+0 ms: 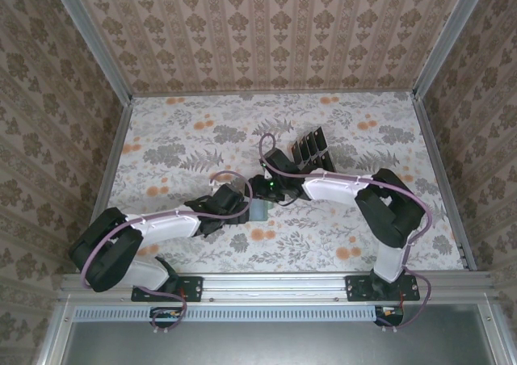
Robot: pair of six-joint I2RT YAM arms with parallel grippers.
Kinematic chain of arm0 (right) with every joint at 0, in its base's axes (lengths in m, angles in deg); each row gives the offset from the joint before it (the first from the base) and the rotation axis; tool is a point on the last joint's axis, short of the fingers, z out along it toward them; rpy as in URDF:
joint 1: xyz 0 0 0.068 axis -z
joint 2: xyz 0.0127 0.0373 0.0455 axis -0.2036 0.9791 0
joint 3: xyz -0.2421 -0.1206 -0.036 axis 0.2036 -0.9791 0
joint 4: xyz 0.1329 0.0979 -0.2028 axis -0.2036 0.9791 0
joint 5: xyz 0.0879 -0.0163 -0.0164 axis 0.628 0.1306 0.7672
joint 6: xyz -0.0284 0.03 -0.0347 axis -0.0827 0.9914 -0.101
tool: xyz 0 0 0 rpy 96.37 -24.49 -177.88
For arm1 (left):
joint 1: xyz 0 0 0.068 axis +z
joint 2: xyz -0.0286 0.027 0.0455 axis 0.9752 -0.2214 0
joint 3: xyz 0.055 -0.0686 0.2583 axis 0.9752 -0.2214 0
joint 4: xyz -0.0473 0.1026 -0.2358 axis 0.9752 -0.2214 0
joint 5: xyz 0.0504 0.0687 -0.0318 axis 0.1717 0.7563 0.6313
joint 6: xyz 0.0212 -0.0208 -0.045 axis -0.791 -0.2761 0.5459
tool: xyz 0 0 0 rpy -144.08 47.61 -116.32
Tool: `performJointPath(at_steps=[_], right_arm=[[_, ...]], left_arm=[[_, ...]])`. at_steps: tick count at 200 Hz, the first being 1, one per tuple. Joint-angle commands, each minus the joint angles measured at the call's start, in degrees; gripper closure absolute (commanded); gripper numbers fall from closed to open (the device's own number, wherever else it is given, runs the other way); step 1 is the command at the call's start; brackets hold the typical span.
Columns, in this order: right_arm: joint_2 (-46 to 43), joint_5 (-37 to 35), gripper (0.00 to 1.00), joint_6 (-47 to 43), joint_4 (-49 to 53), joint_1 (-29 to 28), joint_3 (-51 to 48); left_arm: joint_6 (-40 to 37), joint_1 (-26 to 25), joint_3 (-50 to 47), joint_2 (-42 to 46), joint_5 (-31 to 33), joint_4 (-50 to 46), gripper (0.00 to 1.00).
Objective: Put the credit cards into the card holder
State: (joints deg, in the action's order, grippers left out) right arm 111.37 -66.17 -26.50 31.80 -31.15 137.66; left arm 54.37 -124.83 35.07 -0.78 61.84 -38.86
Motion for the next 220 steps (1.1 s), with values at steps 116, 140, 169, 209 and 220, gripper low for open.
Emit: performJointPath(at_steps=[116,140,169,209,220], right_arm=[[7.16,0.08,0.49,1.29,-2.06,-1.42,-0.67],[7.81,0.82,0.49,1.39,-2.85,-1.59,-0.58],[7.85,2.59,0.49,1.28,-5.07,-1.96,-0.58],[7.74,3.27,0.5,1.16,-5.66,-2.34,0.04],[7.51,3.35,0.5,1.23,-5.66,-2.35,0.13]], left_arm=[[1.66,-0.28,-1.76,-0.77,1.03,-1.77,0.0],[1.69,-0.22,-1.73,-0.82,1.0,-1.63,0.0],[1.67,-0.28,-1.72,-0.74,0.91,-1.63,0.0],[1.72,-0.2,-1.76,-0.32,0.92,-1.74,0.0],[1.72,-0.27,-1.73,0.01,0.96,-1.97,0.0]])
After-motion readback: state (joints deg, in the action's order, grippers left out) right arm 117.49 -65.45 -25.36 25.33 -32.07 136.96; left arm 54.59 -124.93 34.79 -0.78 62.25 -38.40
